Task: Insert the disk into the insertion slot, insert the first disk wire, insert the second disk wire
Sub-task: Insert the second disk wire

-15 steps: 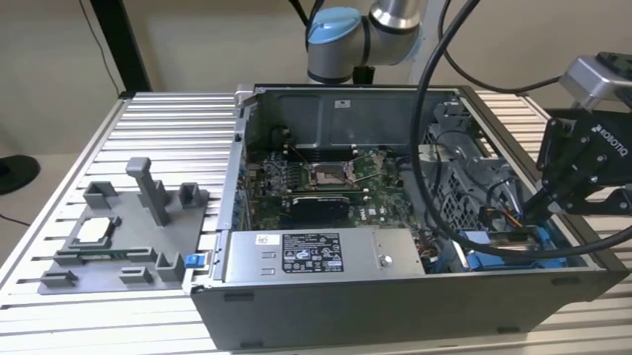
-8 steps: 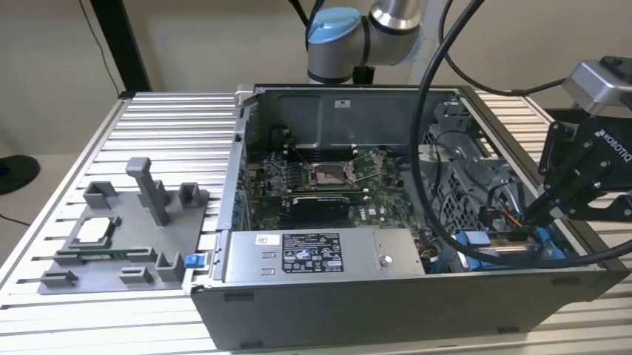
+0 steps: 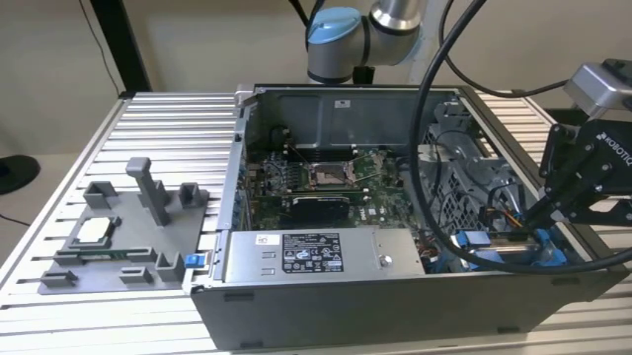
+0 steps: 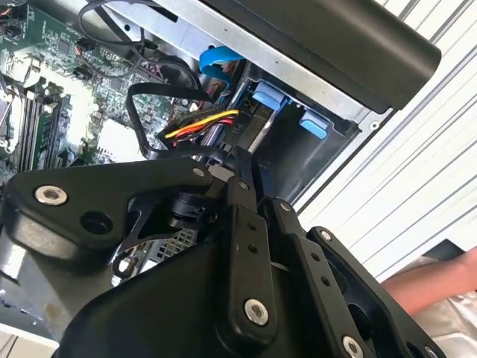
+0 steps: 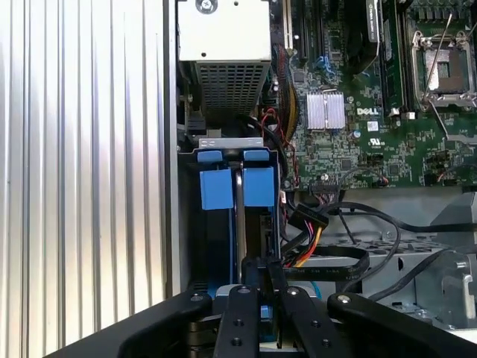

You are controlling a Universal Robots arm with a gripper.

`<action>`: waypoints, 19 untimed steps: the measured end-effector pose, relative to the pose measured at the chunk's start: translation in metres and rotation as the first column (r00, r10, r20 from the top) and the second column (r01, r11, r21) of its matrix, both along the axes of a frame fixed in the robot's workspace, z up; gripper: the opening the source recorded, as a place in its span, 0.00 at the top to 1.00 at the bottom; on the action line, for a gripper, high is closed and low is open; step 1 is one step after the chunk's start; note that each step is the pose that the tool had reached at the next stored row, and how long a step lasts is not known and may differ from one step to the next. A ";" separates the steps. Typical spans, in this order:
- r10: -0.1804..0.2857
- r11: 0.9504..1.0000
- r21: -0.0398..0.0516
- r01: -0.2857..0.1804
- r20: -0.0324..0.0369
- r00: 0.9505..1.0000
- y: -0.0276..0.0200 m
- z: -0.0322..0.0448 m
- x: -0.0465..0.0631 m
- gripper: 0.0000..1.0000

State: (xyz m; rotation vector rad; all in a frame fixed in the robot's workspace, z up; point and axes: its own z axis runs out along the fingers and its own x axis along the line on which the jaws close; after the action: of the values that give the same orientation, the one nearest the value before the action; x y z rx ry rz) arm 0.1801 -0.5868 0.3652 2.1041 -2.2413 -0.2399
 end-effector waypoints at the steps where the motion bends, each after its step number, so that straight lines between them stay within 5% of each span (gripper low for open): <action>1: 0.000 1.000 0.000 0.000 0.000 1.000 0.0000 0.0000 0.000 1.00; 10: 0.000 1.000 0.000 0.000 0.000 1.000 -0.0010 -0.0001 0.000 1.00; 19: 0.000 1.000 0.003 0.000 0.000 1.000 -0.0105 -0.0001 0.000 1.00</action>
State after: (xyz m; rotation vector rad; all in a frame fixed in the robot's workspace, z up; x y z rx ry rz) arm 0.1801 -0.5973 0.3652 2.1055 -2.2422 -0.2429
